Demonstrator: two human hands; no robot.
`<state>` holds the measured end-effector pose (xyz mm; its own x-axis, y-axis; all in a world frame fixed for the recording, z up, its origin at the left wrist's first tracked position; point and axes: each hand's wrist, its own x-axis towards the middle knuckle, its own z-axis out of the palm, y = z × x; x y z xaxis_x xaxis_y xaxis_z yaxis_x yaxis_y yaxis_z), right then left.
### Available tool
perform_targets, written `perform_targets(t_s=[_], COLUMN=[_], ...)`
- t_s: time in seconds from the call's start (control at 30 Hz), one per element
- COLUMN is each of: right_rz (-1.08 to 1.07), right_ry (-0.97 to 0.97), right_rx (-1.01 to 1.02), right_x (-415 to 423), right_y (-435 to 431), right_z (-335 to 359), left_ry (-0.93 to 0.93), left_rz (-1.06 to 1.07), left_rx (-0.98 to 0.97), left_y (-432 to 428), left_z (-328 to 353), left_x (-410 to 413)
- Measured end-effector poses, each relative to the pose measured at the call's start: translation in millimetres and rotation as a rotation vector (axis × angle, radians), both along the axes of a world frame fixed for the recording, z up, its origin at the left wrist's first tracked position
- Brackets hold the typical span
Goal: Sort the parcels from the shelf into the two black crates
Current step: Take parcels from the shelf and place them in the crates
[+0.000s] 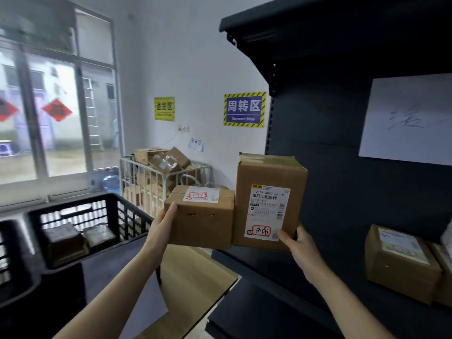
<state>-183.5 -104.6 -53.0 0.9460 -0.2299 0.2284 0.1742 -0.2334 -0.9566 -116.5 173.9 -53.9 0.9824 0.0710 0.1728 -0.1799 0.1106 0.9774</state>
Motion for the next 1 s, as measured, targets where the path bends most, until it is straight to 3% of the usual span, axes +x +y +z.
perform_targets(t_s=[0.5,1.0], right_rz=[0.263,0.553], right_ry=[-0.061,-0.050], right_rx=[0.014,0.047], right_x=[42.9,82.1], right_y=[169.1,428.8], right_z=[1.7,-13.3], left_ry=[0.025,0.023], left_rz=[0.333,0.595], left_rx=[-0.026,-0.043], left_y=[169.9,420.5], left_z=[10.2,-7.6], left_x=[-31.6,-67.6])
